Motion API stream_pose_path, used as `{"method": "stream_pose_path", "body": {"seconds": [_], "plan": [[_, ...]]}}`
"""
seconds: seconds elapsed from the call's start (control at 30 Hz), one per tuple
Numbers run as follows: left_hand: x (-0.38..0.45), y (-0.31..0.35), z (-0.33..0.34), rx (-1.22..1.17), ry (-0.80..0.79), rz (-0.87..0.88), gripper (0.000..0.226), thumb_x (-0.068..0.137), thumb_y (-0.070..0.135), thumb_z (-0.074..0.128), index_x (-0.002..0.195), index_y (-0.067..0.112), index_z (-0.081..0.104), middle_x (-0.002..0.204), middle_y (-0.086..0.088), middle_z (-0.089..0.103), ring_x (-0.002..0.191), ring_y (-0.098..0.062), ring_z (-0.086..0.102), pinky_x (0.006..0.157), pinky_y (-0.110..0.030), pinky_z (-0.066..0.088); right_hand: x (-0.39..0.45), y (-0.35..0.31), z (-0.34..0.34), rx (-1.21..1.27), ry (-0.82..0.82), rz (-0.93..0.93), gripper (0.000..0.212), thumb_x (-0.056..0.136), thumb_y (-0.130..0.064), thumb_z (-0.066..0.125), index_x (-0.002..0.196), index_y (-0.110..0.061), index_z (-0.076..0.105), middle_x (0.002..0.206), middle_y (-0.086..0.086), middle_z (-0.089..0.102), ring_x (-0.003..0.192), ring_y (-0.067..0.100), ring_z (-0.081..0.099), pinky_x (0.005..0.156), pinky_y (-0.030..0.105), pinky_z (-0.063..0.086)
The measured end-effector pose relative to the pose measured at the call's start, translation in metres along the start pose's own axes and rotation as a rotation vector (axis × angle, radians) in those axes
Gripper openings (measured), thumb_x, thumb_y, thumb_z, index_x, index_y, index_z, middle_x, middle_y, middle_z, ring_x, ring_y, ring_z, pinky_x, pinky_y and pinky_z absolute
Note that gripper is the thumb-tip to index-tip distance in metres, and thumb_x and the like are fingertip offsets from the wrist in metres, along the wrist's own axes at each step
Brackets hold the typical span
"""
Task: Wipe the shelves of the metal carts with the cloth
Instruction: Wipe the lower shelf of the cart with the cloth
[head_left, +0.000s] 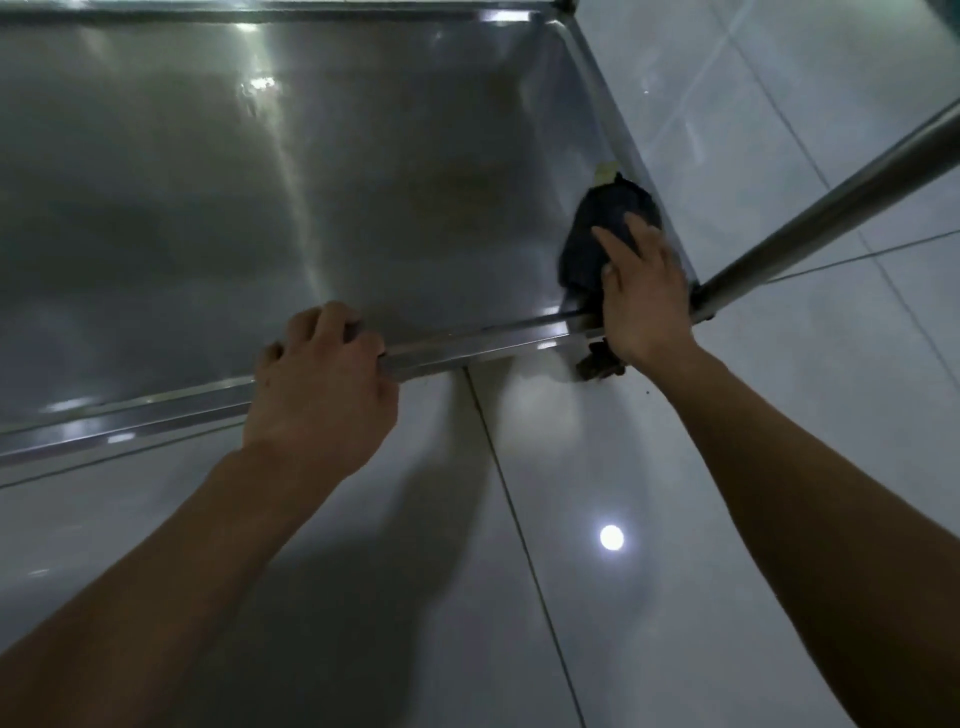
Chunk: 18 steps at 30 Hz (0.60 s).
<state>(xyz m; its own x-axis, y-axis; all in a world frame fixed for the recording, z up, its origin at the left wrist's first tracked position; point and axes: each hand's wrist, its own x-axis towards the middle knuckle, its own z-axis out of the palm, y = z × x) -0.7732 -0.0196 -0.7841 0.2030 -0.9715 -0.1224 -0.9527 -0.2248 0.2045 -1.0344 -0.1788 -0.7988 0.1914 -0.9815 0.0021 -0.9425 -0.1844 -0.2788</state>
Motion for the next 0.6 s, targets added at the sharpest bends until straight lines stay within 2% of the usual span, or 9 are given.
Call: {"method": "stream_pose_path", "body": {"seconds": [0.27,0.43,0.5,0.6], "plan": [[-0.002,-0.007,0.0,-0.074,0.019,0.062,0.03,0.09,0.03,0.052,0.111,0.02,0.072,0.132,-0.005,0.057,0.121,-0.032,0.051,0.098,-0.056,0.048,0.001,-0.006,0.004,-0.002,0.015,0.028,0.046,0.105,-0.023,0.037,0.15,-0.028,0.042,0.164,0.004,0.022,0.15,0.031,0.016,0.121,0.051,0.015],[-0.006,-0.015,-0.003,-0.1,0.014,0.113,0.039,0.09,0.028,0.056,0.128,0.024,0.065,0.145,0.001,0.052,0.137,-0.026,0.041,0.108,-0.053,0.04,-0.017,-0.08,0.034,0.007,-0.018,-0.22,0.045,0.103,-0.024,0.038,0.148,-0.027,0.045,0.163,0.005,0.026,0.149,0.031,0.02,0.12,0.048,0.022],[-0.006,-0.026,-0.007,-0.076,0.02,0.124,0.037,0.093,0.032,0.05,0.126,0.025,0.065,0.142,0.003,0.054,0.135,-0.024,0.042,0.104,-0.048,0.042,-0.015,-0.123,0.047,0.08,-0.077,-0.28,0.046,0.103,-0.025,0.039,0.148,-0.031,0.044,0.164,0.002,0.023,0.151,0.028,0.016,0.12,0.046,0.018],[-0.003,-0.063,-0.021,-0.066,0.076,0.025,0.038,0.094,0.033,0.043,0.122,0.021,0.067,0.133,-0.002,0.06,0.129,-0.028,0.047,0.099,-0.048,0.045,-0.011,-0.178,0.064,0.14,-0.171,-0.403,0.048,0.102,-0.026,0.04,0.149,-0.035,0.041,0.165,-0.002,0.019,0.152,0.025,0.01,0.119,0.045,0.014]]}}
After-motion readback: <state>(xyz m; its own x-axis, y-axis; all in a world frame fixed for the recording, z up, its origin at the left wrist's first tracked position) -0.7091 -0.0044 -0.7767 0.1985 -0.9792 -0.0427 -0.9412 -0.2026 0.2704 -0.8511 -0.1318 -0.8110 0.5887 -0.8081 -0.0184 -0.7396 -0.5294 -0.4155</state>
